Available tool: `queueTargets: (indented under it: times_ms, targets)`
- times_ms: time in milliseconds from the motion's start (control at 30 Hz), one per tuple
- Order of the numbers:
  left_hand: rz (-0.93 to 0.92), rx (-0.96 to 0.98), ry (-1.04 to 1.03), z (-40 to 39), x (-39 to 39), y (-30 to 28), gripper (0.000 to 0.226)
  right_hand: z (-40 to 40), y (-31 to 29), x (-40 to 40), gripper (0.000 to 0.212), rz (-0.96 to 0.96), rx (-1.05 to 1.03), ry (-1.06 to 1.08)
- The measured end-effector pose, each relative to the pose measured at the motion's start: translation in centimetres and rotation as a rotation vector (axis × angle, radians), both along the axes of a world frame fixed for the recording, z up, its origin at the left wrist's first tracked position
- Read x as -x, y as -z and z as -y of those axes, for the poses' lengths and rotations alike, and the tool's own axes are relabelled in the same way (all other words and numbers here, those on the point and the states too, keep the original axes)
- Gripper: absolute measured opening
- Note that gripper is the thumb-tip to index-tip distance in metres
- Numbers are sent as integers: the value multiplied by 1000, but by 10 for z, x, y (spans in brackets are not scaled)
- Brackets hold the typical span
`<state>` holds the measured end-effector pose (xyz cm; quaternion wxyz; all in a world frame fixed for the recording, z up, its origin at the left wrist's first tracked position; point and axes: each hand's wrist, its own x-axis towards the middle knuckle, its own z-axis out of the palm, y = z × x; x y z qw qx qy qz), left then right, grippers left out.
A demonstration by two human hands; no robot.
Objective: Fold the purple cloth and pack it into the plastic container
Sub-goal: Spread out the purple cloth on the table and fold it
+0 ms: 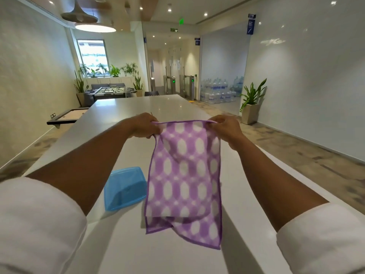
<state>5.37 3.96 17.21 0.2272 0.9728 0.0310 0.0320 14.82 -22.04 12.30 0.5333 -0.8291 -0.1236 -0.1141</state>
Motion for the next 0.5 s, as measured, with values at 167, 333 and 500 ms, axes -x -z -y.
queueTargets:
  times_ms: [167,333,500]
  targets:
    - [410,-39,-227,1,-17,31,28,-12,19,-19,16,106,-66,224]
    - [617,179,-309,5,-34,49,21,-23,30,-24,14,164,-309,189]
    - [458,329,-294,0,-37,83,23,-22,62,-19,17,71,-198,180]
